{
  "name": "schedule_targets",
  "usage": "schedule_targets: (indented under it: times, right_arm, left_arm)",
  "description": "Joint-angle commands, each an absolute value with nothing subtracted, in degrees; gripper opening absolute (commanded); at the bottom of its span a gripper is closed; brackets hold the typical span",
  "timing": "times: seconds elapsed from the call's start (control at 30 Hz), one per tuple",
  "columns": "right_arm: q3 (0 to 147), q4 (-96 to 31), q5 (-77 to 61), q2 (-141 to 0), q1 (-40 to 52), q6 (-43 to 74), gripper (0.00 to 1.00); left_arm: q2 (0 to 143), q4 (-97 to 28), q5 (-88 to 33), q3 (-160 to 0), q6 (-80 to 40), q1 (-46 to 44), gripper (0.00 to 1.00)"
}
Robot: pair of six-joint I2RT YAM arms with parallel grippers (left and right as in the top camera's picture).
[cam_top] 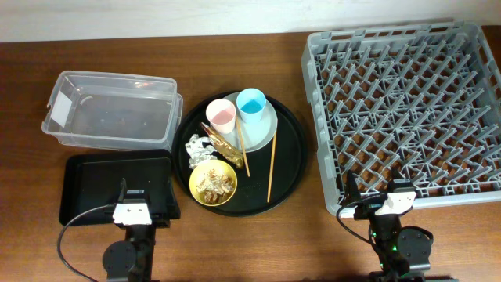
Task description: Sort waste into correct bins and load items into the dishwasher rack
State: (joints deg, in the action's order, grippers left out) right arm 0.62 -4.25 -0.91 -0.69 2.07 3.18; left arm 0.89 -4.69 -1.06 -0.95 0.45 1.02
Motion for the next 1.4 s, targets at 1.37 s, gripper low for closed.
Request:
schedule_targets:
  times: [1.37]
  right_arm:
    - [0.32, -4.56, -0.21, -0.32, 1.8, 3.4, 0.98]
  left_arm:
    - [0.3, -3.49, -7.64, -0.78, 1.32, 0.91, 0.99]
